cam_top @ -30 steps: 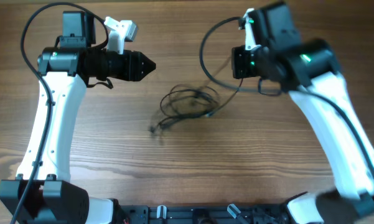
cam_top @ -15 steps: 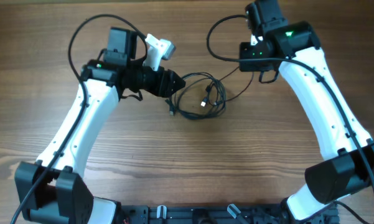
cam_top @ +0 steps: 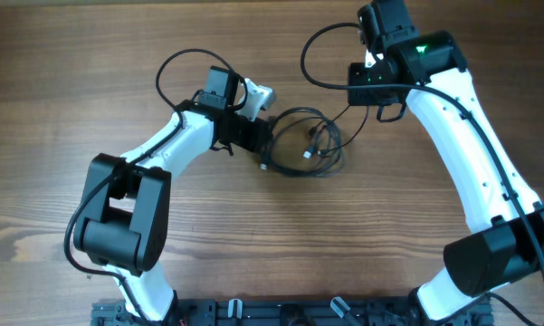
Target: Untangle cables
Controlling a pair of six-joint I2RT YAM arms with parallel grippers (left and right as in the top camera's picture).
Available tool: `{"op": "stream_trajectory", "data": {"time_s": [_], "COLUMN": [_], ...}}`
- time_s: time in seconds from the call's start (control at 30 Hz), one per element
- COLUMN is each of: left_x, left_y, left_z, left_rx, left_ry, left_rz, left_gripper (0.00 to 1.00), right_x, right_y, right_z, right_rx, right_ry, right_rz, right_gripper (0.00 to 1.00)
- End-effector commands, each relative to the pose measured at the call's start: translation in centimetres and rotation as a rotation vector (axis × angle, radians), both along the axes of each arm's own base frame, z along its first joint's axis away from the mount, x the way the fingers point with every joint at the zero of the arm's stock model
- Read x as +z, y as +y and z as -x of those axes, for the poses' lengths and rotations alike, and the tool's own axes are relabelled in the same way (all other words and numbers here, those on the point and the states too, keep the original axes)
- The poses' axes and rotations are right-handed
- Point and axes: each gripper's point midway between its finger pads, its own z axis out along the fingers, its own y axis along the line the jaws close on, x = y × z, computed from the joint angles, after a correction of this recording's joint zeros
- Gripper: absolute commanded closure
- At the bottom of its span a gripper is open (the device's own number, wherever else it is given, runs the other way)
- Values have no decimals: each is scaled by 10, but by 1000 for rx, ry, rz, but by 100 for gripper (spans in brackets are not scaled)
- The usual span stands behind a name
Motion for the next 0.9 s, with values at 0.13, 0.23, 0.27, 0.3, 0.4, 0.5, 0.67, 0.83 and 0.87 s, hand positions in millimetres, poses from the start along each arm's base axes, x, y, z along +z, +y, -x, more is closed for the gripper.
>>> {"op": "stream_trajectory", "data": {"time_s": [0.13,0.23,0.27,0.3,0.4,0.5,0.67,0.83,0.87], "left_x": [23,76,100,120,207,255,263,257,258], "left_y": [1,21,38,54,122,178,211,212,214], "left_z": [-16,-33,-42,-48,-49,-37,-19,-17,-17], "left_rx": [85,147,211,260,436,591,649,656,662], "left_ry": [-23,-146,-213,-272,-484,-578,-556,-527,-533], "left_rz": [51,69,49,32,41,73,100,94,88], "left_gripper": [96,96,96,96,96,96,96,96,96], "right_x": [-3,0,0,0,-1,-2,-20,-66,-74], "right_y": [-3,-25,-32,-39,-71,-94,-111,-106,-115], "right_z": [-5,-10,-11,-12,-16,-20,-22,-10,-6], "right_rx": [-23,-108,-125,-141,-221,-277,-321,-317,-363], "right_ry": [-8,-37,-35,-34,-30,-30,-10,65,70], "right_rz": [19,93,95,96,96,96,99,70,89], "right_gripper": [96,95,96,96,96,96,96,96,96]}}
